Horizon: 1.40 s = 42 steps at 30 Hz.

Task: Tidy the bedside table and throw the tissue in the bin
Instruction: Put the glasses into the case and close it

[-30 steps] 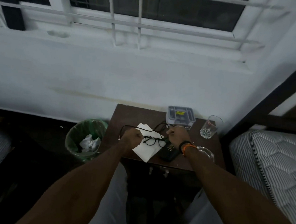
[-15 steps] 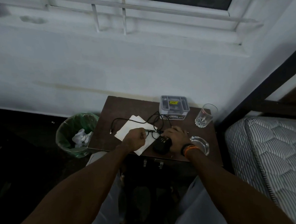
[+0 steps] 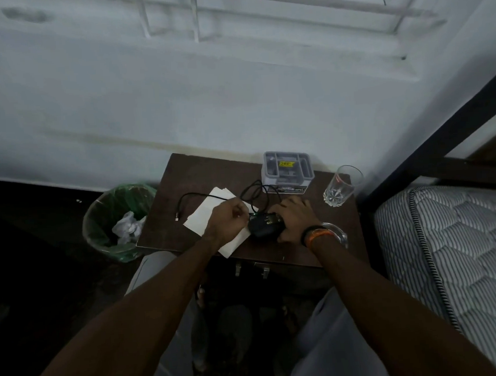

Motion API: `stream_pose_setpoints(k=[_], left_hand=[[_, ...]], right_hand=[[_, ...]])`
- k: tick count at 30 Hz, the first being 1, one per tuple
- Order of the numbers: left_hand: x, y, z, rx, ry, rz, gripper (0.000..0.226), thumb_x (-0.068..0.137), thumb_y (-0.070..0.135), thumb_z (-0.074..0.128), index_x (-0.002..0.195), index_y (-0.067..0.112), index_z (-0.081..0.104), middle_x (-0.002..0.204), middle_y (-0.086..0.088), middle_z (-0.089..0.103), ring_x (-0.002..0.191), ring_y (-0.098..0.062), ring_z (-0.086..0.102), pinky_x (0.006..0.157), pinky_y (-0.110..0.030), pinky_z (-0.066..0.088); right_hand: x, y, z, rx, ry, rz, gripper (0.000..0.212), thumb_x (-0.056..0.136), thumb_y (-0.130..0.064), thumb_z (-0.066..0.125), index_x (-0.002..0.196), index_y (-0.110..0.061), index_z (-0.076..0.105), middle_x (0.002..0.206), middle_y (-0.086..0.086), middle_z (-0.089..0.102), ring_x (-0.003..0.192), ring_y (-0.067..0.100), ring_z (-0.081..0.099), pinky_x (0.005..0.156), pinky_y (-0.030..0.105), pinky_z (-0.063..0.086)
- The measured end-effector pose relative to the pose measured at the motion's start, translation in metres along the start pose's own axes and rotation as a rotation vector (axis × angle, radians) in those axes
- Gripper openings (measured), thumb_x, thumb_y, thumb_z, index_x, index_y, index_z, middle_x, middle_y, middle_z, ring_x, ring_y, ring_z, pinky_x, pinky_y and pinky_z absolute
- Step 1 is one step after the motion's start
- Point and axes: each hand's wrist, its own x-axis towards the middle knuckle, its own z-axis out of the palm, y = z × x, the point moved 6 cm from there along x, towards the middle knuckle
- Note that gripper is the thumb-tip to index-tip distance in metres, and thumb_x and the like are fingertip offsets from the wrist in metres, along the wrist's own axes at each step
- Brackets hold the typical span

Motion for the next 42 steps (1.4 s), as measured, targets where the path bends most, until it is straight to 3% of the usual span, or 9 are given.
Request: stream_pose_setpoints(k=[5,10,13,22,25,29,32,34,42], left_hand=[[0.008,0.008,-0.007,-0.399,0.138,-0.096,0.009,0.091,0.024,0.065,0.096,0.017,0.069,0.096,0.002,0.071,0.094,-0.013,0.065,0.080,-0.023,0.051],[0.014,0.019,0.002,-0.837,-0.116,-0.152,0.037,0.089,0.021,0.071,0.123,0.016,0.061,0.125,-0.008,0.064,0.117,-0.025,0.063,0.092,-0.044,0.057],[0.019,0.022,0.005,-0.903,-0.191,-0.117,0.058,0.081,0.014,0.076,0.133,0.017,0.051,0.130,-0.010,0.062,0.119,-0.027,0.063,0.092,-0.046,0.056],[0.047,0.027,0.010,-1.076,-0.139,-0.138,0.061,0.078,-0.002,0.072,0.133,0.006,0.048,0.127,-0.018,0.057,0.113,-0.031,0.065,0.086,-0.045,0.058],[0.052,0.032,0.004,-1.026,-0.035,-0.059,0.066,0.070,-0.006,0.077,0.129,0.004,0.049,0.129,-0.023,0.057,0.120,-0.037,0.059,0.093,-0.054,0.054],[0.051,0.050,-0.005,-0.753,0.040,0.190,0.065,0.069,-0.013,0.078,0.124,0.001,0.048,0.126,-0.016,0.060,0.119,-0.030,0.060,0.093,-0.046,0.055],[0.043,0.071,-0.007,-0.421,0.021,0.476,0.061,0.071,-0.018,0.074,0.123,0.003,0.052,0.128,-0.009,0.056,0.123,-0.023,0.056,0.093,-0.036,0.054],[0.036,0.079,-0.004,-0.169,0.003,0.659,0.060,0.068,-0.019,0.071,0.122,0.003,0.057,0.134,-0.009,0.053,0.129,-0.020,0.050,0.098,-0.033,0.050],[0.021,0.078,0.001,-0.038,-0.156,0.723,0.067,0.071,-0.006,0.073,0.133,0.006,0.053,0.142,-0.007,0.049,0.136,-0.021,0.045,0.108,-0.039,0.043]], right_hand=[[-0.001,0.008,-0.021,0.405,0.147,0.096,0.082,0.057,-0.046,0.086,0.132,-0.032,0.054,0.126,0.000,0.056,0.121,0.025,0.042,0.099,0.037,0.035],[-0.006,0.005,-0.037,0.804,0.278,0.083,0.066,0.068,-0.049,0.084,0.127,-0.028,0.062,0.116,-0.012,0.063,0.108,0.012,0.057,0.095,0.033,0.045],[-0.010,-0.002,-0.043,0.884,0.297,0.087,0.062,0.076,-0.041,0.082,0.131,-0.023,0.060,0.113,-0.012,0.059,0.107,0.010,0.055,0.092,0.027,0.042],[0.008,0.012,-0.041,0.838,0.457,0.128,0.069,0.078,-0.053,0.076,0.137,-0.024,0.055,0.134,-0.001,0.057,0.124,0.016,0.051,0.103,0.035,0.045],[0.001,0.023,-0.050,0.811,0.626,0.262,0.065,0.077,-0.051,0.077,0.133,-0.027,0.056,0.136,-0.003,0.052,0.126,0.014,0.044,0.098,0.020,0.035],[-0.007,0.029,-0.043,1.152,0.732,0.516,0.051,0.081,-0.054,0.071,0.125,-0.032,0.058,0.128,-0.007,0.058,0.116,0.012,0.057,0.095,0.036,0.051],[0.001,0.017,-0.025,1.863,0.416,0.597,0.050,0.088,-0.057,0.061,0.123,-0.022,0.060,0.118,0.009,0.067,0.099,0.025,0.070,0.074,0.038,0.060],[0.004,0.006,-0.022,2.152,0.193,0.564,0.057,0.089,-0.058,0.056,0.126,-0.015,0.060,0.118,0.018,0.067,0.103,0.034,0.069,0.076,0.040,0.060],[0.014,0.001,-0.021,2.143,0.130,0.462,0.044,0.090,-0.036,0.065,0.123,-0.007,0.065,0.115,0.013,0.069,0.104,0.032,0.068,0.093,0.047,0.056]])
